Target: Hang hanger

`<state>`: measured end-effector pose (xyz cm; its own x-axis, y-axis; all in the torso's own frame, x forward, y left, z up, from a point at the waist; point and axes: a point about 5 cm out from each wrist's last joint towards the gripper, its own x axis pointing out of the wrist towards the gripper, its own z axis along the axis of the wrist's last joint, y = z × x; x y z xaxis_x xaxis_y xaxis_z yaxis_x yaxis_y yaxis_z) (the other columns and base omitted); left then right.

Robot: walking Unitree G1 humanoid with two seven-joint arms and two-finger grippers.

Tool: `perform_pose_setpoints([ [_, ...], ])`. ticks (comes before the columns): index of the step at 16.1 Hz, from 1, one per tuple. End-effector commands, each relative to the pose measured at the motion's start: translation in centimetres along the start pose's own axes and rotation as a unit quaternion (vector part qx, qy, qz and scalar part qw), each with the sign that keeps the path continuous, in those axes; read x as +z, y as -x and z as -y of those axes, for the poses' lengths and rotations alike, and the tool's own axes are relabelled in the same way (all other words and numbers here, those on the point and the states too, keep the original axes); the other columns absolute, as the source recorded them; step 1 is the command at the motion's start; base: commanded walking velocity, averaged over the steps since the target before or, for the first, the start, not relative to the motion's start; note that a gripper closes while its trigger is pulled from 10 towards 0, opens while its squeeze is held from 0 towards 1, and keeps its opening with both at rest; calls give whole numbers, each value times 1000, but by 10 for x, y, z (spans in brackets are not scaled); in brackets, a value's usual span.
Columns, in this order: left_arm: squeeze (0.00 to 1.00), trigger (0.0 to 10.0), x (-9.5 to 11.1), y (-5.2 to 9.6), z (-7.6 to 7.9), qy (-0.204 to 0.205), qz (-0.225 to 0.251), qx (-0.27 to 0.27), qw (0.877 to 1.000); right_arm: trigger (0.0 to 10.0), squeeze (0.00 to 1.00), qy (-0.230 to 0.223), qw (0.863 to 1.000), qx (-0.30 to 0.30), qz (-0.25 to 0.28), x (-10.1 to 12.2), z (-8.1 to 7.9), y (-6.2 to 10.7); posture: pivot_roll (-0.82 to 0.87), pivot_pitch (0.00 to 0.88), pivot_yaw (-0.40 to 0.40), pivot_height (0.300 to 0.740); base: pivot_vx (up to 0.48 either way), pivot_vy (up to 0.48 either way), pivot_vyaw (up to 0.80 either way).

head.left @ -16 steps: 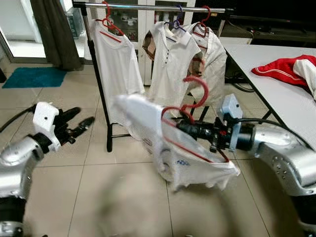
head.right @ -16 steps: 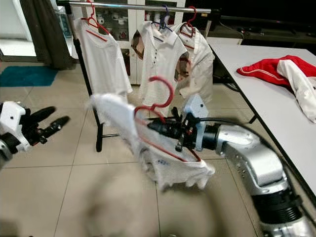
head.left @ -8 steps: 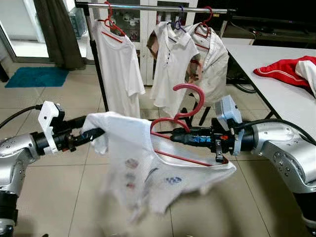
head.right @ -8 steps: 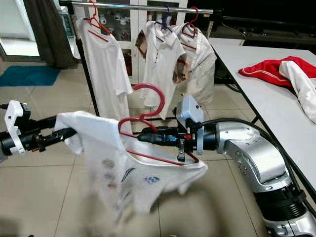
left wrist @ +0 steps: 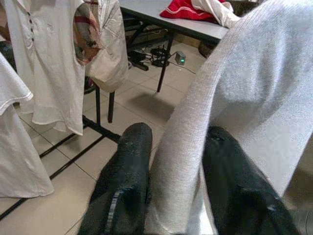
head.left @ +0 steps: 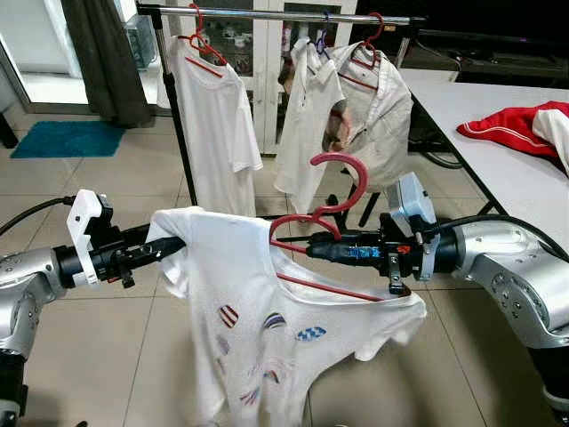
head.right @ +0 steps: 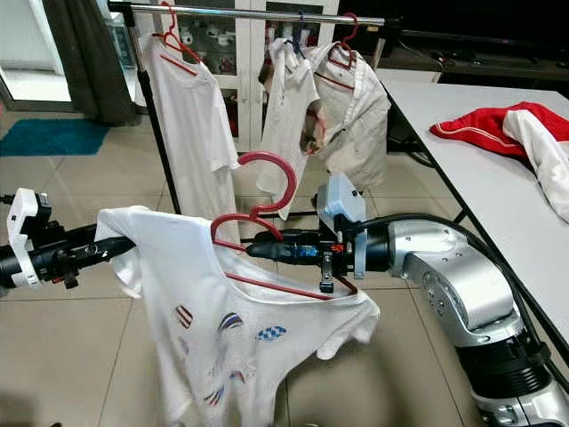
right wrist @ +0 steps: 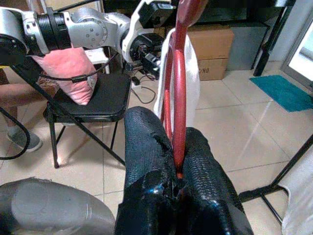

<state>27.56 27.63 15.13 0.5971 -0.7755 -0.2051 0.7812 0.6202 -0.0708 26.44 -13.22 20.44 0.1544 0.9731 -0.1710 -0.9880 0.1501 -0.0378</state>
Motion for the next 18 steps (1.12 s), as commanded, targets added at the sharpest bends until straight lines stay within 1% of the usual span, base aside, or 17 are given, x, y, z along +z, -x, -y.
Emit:
perform_pose_setpoints([
  [1,0,0,3,4,0,-6,-3,8,1000,10000,0,17,1000,1,8,5,-2,1,-108,0,-31,719,0,0,0],
  [5,0,0,-5,8,-4,5,-15,47,999,10000,0,13,1000,-1,10,4,-3,-1,-111,0,-35,719,0,0,0],
  [6,0,0,-5,9,-7,0,1,75,997,10000,0,11,1000,-2,11,3,-4,-2,-112,0,-35,719,0,0,0],
  [7,0,0,-4,9,-9,3,13,89,996,10000,0,11,1000,-3,12,3,-4,-2,-114,0,-34,719,0,0,0],
  [9,0,0,-3,10,-10,34,56,108,992,10000,0,7,1000,-9,13,3,-4,-2,-118,0,-34,719,0,0,0],
  [10,0,0,-4,10,-9,40,62,109,991,10000,0,6,1000,-11,14,3,-4,-2,-118,0,-34,719,0,0,0],
  [12,0,0,-9,13,-8,60,81,130,986,10000,0,-1,1000,-26,16,3,-2,-2,-120,0,-35,719,0,0,0],
  [13,0,0,-10,14,-8,64,84,136,985,10000,0,-2,999,-29,16,3,-1,-3,-120,0,-35,719,0,0,0],
  [14,0,0,-12,16,-12,64,85,159,981,10000,0,-6,999,-35,18,4,0,-3,-121,0,-35,719,0,0,0],
  [16,0,0,-13,24,-26,63,96,239,964,10000,0,-17,999,-35,20,4,1,-4,-118,0,-37,719,0,0,0],
  [18,0,0,-12,30,-35,67,112,295,946,10000,0,-16,999,-34,24,4,2,-4,-117,0,-36,719,0,0,0],
])
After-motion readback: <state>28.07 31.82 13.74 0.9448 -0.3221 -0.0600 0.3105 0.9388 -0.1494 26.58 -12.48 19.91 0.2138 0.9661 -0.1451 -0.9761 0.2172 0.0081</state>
